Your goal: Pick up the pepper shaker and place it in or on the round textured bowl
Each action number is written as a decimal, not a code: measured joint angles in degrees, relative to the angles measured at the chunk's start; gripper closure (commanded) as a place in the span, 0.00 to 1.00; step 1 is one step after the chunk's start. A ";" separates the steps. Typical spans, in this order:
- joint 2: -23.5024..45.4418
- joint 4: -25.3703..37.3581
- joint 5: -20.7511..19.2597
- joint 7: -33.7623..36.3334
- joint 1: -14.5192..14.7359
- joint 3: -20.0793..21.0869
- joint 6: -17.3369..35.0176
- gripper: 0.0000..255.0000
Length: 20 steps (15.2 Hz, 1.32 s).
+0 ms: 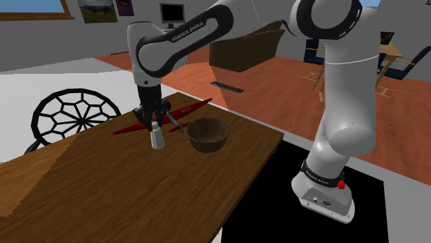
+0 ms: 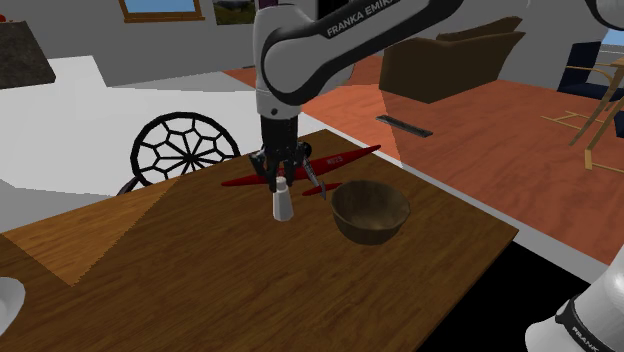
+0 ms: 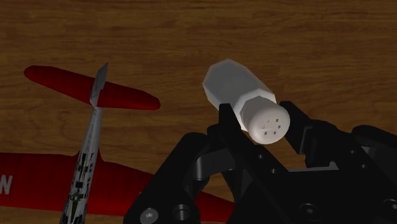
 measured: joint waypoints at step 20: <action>-3.30 10.92 0.75 0.45 -0.14 0.37 -14.08 1.00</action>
